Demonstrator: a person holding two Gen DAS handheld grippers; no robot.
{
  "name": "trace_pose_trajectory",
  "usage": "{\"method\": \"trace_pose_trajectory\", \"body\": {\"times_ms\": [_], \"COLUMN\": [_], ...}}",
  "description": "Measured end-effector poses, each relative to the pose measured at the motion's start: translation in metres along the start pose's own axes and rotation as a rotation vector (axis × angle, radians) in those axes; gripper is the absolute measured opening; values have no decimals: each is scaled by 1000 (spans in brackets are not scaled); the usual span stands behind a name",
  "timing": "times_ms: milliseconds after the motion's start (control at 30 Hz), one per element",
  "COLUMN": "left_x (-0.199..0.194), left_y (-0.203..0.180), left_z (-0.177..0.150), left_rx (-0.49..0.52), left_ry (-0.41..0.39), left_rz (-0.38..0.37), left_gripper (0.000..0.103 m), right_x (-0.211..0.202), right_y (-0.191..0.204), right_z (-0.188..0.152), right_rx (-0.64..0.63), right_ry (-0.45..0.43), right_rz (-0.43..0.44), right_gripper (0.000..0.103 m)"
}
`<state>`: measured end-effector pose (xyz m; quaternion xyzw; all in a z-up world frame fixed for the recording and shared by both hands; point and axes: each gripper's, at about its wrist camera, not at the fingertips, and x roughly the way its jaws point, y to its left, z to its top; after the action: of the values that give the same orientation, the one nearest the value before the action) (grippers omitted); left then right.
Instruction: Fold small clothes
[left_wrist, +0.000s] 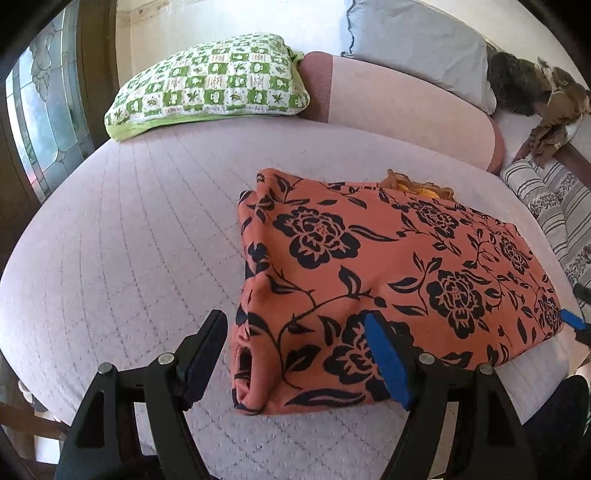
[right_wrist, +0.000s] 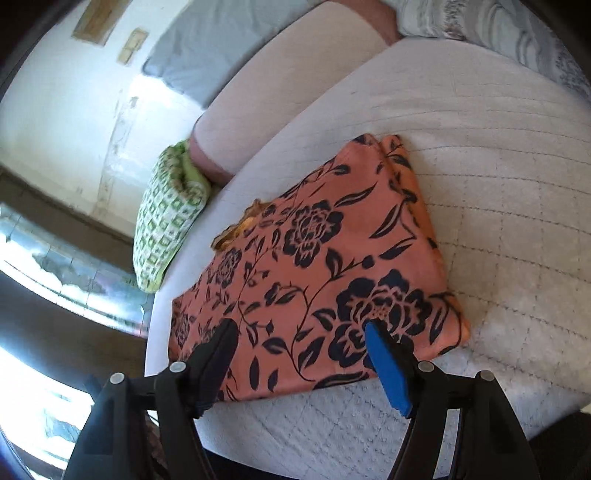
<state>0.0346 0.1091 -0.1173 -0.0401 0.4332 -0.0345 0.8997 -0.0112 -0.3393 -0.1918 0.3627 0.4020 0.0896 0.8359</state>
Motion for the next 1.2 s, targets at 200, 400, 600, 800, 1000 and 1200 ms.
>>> {"method": "trace_pose_trajectory", "body": {"times_ms": [200,400,600,800,1000,1200], "left_x": [15,12,28,15,49,32], "left_y": [7,-5,-2,-11,-3,-12], "left_z": [-10,-2,-5,20,12,35], "left_rx": [4,45,30,41,10,45], "left_ry": [75,28,110,-1,113,-10], "left_rz": [31,31,61,33,64,47], "left_gripper": [77,78,80,80,82,82], "right_x": [1,-8,-2,28,51,61], "right_y": [-24,-15,-11,5,-22,20], "right_z": [1,19,37,80,79,119], "right_rx": [124,75,107,33,112,-69], "right_ry": [12,-21,-4,27,55,26], "right_rz": [-30,14,-8,14,-88,-21], "right_gripper": [74,75,75,76,74,75]}}
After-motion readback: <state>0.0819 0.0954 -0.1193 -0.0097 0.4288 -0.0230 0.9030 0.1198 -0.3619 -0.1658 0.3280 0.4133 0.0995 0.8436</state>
